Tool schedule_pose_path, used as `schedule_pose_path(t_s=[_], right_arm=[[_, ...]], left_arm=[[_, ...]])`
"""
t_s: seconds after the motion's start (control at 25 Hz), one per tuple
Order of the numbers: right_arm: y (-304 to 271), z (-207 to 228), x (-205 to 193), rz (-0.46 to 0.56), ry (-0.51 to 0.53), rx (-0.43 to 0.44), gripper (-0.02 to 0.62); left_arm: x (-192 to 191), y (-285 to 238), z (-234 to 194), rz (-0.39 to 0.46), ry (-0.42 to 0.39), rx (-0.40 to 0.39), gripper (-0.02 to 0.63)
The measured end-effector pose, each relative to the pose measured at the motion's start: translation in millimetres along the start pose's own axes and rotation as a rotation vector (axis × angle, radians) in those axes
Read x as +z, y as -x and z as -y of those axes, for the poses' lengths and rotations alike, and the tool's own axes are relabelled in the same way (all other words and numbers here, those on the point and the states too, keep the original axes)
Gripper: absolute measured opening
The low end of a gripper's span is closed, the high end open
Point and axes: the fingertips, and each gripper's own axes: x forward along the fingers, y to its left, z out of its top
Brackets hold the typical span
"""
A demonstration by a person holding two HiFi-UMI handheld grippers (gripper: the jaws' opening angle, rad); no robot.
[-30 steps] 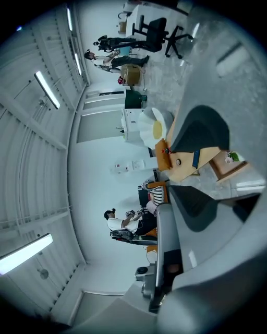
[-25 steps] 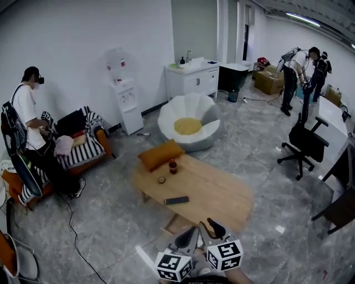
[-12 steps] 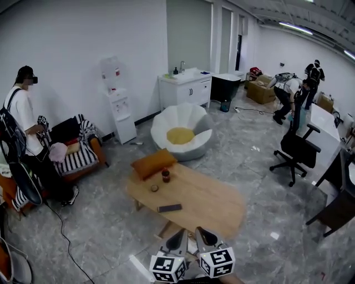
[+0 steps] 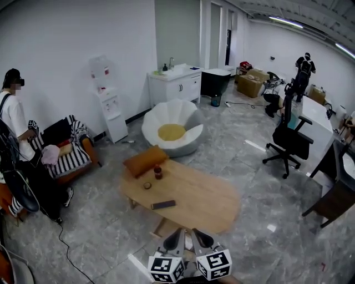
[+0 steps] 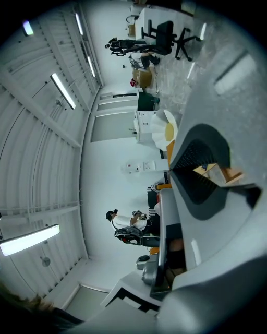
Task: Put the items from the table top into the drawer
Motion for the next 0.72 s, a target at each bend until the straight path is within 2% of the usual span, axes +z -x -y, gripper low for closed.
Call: schedule_pose_path(t_s=[0.72], right_arm=[[22.3,17.7,-13.3,-0.015,-0.032,-0.048,0.003]], left_arm=[[-21.2,-1.5,25.6,-0.034,-0.007,-0.033,0.011]])
